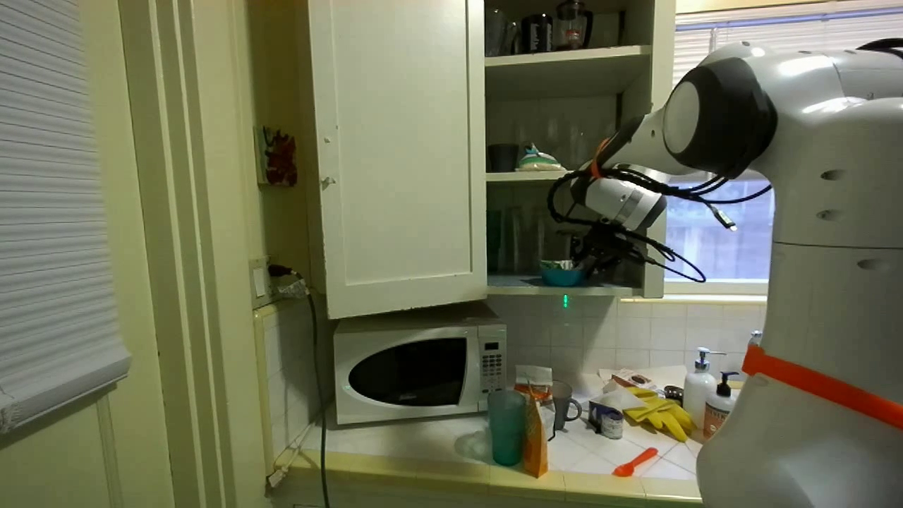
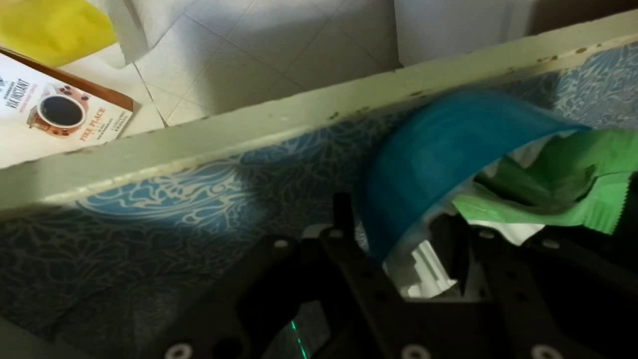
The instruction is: Pick up an object and place it onto the top shelve and was jerking
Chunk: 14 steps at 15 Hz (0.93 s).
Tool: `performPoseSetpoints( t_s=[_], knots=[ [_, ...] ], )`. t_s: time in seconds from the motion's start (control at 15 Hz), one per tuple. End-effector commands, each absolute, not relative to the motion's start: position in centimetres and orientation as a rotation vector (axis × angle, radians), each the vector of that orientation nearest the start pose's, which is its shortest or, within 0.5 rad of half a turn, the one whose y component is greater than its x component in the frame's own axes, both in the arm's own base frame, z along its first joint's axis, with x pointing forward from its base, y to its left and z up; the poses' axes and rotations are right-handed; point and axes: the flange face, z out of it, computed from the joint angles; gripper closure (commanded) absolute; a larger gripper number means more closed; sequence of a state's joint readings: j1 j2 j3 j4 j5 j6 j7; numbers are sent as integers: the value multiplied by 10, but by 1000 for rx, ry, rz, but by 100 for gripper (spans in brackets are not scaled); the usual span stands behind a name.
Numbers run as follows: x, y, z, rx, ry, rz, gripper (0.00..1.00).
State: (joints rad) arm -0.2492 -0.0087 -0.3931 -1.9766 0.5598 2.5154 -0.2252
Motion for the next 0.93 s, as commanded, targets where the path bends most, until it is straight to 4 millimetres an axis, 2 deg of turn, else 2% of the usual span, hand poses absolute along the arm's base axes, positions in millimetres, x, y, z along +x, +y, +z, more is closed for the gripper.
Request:
performPoseSetpoints(
  t_s=[0.0,0.2,0.27,0.53,0.87],
  knots=[
    [475,-363,533,-2579,1065,-950,25],
    [470,-353,539,-2597,1003,-989,3],
    [468,-349,542,-2605,978,-1001,0],
    [461,-336,548,-2643,890,-1052,0],
    [435,-315,541,-2719,731,-1122,0]
  ],
)
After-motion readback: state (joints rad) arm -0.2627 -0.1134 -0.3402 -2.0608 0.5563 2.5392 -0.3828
